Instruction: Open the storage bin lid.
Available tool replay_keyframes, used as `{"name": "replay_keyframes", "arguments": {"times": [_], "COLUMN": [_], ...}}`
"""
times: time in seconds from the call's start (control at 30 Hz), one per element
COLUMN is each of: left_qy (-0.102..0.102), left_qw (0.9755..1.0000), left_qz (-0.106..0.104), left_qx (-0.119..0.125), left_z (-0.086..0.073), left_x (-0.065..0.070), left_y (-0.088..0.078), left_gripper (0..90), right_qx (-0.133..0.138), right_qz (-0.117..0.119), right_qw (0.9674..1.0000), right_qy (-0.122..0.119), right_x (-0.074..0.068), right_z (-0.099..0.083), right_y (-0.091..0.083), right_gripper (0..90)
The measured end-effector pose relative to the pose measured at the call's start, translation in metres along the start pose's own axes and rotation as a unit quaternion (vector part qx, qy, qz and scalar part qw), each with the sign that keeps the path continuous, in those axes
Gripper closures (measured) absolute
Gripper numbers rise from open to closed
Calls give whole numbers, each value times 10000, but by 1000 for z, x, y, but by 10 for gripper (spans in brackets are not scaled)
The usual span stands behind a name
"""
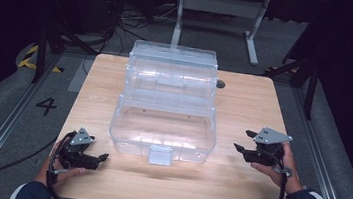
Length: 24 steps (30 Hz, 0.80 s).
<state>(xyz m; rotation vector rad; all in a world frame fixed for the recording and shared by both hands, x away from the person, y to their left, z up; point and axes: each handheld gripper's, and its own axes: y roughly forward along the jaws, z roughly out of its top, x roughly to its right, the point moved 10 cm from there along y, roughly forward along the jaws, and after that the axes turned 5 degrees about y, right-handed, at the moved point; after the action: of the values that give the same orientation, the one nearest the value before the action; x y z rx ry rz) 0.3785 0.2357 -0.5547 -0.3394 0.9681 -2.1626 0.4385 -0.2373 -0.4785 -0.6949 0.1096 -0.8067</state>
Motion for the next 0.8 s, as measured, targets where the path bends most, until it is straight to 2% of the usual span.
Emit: {"name": "replay_keyframes", "arguments": {"times": [0.1,0.23,0.37,0.47,0.67,0.73,0.8], "left_qy": [-69,9,4,-34,-36,-31,-1], "left_qw": [10000,10000,10000,10000,10000,10000,10000], "left_qz": [8,-2,-18,-29,-41,-33,-50], "left_qx": [-6,-13,-9,-6,-16,-23,-27], "left_z": [0,0,0,0,0,0,1], "left_x": [1,-1,0,0,0,0,0], "left_y": [0,0,0,0,1,1,1], "left_gripper": [156,152,151,149,146,145,141], "right_qx": [-62,-181,-228,-317,-282,-299,-269], "right_qz": [7,-21,26,25,0,-15,-25], "right_qw": [9998,9996,9983,9975,9945,9940,9919], "right_qy": [163,231,539,624,1009,1051,1243], "right_x": [0,-5,-9,-10,-9,-9,-7], "right_z": [-15,-35,-54,-67,-84,-87,-91], "right_y": [1,0,-1,-2,-10,-11,-14], "right_gripper": [360,347,309,286,253,247,225]}}
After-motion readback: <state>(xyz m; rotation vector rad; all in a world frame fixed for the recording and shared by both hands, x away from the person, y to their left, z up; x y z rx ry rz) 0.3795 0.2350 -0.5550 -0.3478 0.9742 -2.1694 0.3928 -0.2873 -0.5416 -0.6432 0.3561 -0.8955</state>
